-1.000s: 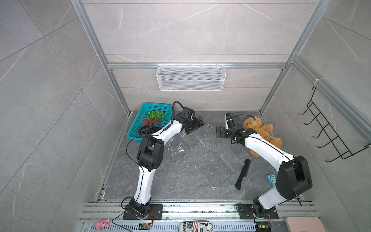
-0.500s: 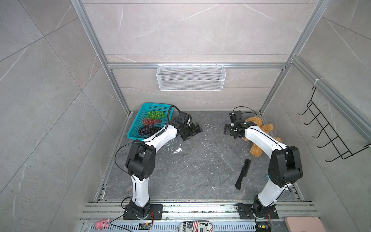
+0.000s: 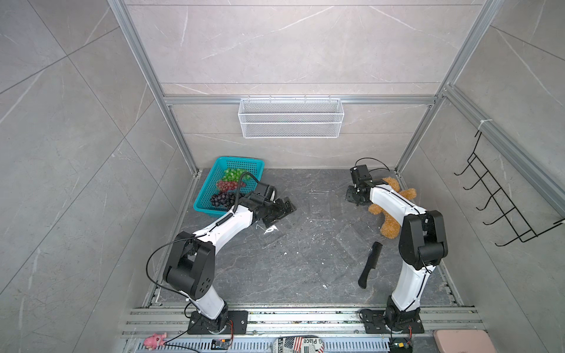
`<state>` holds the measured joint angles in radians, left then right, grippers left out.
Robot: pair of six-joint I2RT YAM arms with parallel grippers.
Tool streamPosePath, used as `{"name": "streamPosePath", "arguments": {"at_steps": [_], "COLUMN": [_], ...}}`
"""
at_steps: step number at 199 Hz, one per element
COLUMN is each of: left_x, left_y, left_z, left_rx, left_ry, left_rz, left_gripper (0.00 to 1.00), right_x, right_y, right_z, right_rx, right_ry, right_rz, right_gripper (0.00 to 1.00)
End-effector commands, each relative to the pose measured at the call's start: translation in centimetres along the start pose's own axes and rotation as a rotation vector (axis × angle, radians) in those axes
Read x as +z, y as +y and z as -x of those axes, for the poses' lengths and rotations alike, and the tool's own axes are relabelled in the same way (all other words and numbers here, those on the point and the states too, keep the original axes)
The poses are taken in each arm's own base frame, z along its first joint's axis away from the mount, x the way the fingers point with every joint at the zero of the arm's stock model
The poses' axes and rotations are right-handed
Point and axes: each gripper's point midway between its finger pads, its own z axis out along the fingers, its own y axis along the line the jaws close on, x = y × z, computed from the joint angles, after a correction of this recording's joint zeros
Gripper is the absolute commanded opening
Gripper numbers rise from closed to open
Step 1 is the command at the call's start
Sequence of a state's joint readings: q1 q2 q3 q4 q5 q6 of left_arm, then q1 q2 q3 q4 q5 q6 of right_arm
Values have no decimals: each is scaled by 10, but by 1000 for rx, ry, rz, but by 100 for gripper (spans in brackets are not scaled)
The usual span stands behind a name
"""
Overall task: Pack grapes into containers
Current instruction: Move the packing box to the center of the board.
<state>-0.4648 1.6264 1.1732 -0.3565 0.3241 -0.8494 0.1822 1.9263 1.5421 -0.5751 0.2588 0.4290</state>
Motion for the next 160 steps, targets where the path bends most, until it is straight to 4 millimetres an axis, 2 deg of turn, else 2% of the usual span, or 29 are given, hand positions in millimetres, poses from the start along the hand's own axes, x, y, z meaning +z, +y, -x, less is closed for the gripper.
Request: {"name": "streamPosePath", "arguments": {"at_steps": [1, 25, 44, 65, 87, 108, 130, 144, 160], "left_x": [-17, -19, -24, -30, -36, -42, -49, -53, -56], "left_y": [-14, -9, -5, 3, 11, 17, 25, 29, 33], "left_z": [15, 16, 18, 19, 18, 14, 12, 10, 8], "left_rx": [-20, -40, -58, -101, -140, -160, -178, -186, -191], "left_ry": [-62, -70, -82, -103, -121, -132, -149, -157, -159], "left_rz": [-78, -89, -92, -108, -120, -124, -121, -121, -119], "left_gripper": [100, 100, 100, 100, 100, 100, 100, 100, 100], "right_x": [2, -3, -20, -46, -69, -82, -88, -82, -79], "right_y": [-13, -8, 3, 33, 82, 132, 179, 188, 200], "right_z": [11, 14, 19, 19, 6, -13, -36, -40, -41], "right_rx": [33, 26, 5, -64, -191, -270, -351, -390, -382], "right_ry": [-11, -10, -40, -91, -133, -149, -144, -149, -145], "right_rz": [-57, -21, 40, 137, 230, 352, 420, 349, 380], "right_gripper": [32, 39, 54, 74, 91, 95, 91, 88, 87]}}
